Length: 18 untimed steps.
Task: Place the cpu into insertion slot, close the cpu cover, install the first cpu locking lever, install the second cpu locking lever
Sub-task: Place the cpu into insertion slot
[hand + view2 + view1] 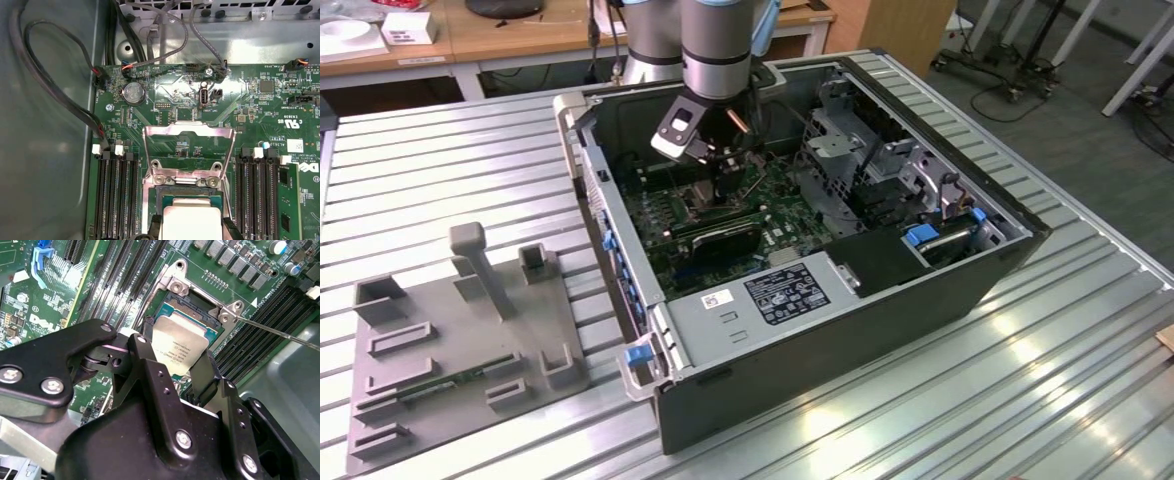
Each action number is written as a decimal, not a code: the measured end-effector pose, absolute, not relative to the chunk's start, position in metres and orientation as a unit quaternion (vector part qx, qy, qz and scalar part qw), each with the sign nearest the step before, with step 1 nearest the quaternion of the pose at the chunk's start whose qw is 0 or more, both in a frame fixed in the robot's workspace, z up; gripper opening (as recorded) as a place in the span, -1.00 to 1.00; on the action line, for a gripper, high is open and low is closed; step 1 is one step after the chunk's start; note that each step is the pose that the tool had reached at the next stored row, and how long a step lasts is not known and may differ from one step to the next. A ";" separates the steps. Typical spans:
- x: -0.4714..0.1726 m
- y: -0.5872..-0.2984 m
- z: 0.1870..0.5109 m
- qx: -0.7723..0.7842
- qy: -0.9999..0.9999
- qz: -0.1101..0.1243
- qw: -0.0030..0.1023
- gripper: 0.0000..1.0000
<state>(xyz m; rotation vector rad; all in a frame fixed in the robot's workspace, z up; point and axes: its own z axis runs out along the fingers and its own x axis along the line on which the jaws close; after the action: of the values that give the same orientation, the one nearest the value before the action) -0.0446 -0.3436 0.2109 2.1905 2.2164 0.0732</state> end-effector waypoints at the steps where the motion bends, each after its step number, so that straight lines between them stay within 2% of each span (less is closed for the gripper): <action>1: -0.045 -0.343 0.211 0.703 0.711 0.023 0.012 0.08; 18: -0.045 -0.340 0.207 0.703 0.711 0.024 0.012 0.08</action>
<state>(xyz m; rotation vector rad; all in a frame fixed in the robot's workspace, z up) -0.0449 -0.3402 0.2068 2.1904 2.2165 0.0736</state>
